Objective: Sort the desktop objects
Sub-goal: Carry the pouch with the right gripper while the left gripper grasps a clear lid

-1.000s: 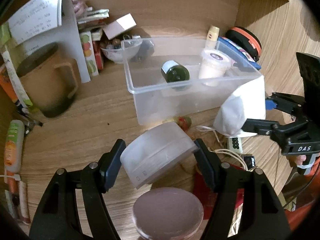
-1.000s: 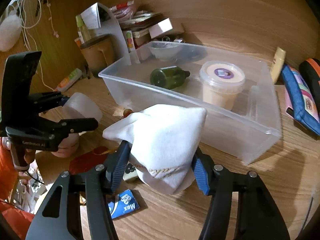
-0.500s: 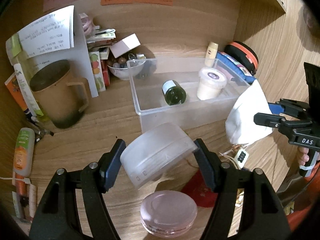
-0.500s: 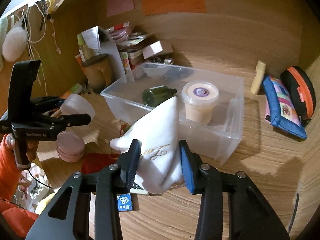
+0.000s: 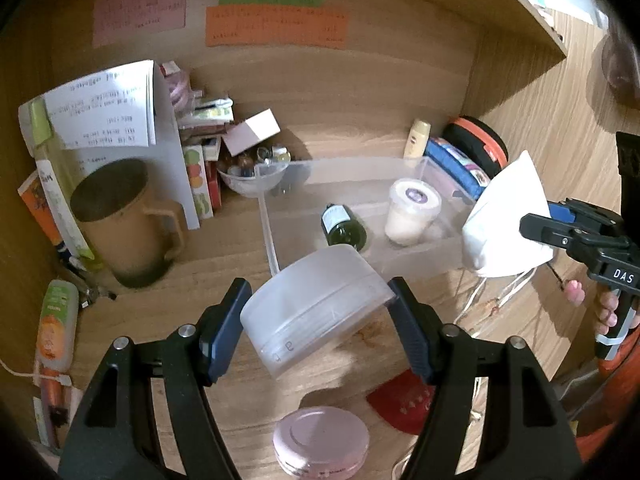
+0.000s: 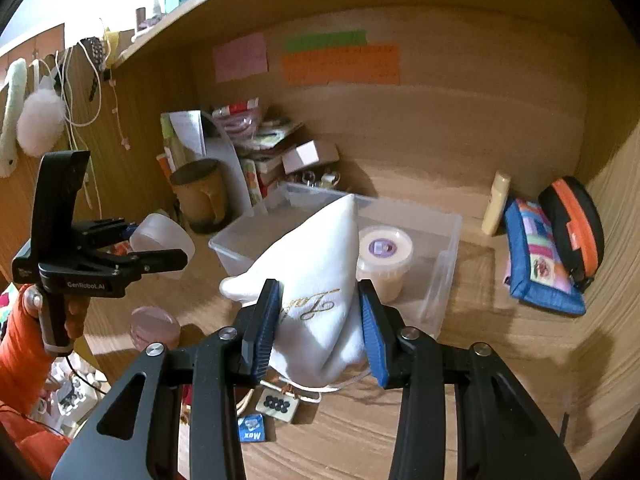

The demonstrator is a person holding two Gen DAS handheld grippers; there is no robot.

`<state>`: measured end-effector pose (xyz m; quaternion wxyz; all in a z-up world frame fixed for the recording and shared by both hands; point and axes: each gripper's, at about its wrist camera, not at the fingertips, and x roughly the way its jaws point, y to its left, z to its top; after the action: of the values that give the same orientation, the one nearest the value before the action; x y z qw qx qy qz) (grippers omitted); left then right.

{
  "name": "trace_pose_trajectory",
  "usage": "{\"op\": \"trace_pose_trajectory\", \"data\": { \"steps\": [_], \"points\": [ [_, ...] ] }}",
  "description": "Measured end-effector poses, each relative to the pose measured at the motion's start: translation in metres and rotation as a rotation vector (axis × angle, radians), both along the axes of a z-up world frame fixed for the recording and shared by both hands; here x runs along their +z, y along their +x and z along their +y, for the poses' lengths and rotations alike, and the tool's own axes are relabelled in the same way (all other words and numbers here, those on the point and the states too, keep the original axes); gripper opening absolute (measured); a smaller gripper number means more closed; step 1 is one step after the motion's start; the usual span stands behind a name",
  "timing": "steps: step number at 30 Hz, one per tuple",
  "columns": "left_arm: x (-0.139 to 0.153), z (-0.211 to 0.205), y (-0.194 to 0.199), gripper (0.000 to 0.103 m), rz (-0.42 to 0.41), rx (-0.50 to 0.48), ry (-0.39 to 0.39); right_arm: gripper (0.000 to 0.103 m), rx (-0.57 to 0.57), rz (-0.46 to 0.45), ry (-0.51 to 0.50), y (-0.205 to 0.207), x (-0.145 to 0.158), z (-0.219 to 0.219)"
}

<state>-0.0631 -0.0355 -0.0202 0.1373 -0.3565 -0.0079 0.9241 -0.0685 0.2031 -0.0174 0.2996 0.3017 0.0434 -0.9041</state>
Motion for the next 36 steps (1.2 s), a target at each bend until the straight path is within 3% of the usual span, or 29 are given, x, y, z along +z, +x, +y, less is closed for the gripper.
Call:
{"op": "trace_pose_trajectory", "data": {
  "steps": [17, 36],
  "points": [
    [0.010, 0.000, -0.035, 0.069, 0.026, 0.000, 0.031, 0.036, 0.005, 0.039, -0.019, -0.031, 0.014, -0.009],
    [-0.020, 0.012, -0.112, 0.069, -0.086, -0.076, 0.031, 0.036, 0.029, -0.054, 0.045, -0.097, -0.016, -0.039]
  ]
}}
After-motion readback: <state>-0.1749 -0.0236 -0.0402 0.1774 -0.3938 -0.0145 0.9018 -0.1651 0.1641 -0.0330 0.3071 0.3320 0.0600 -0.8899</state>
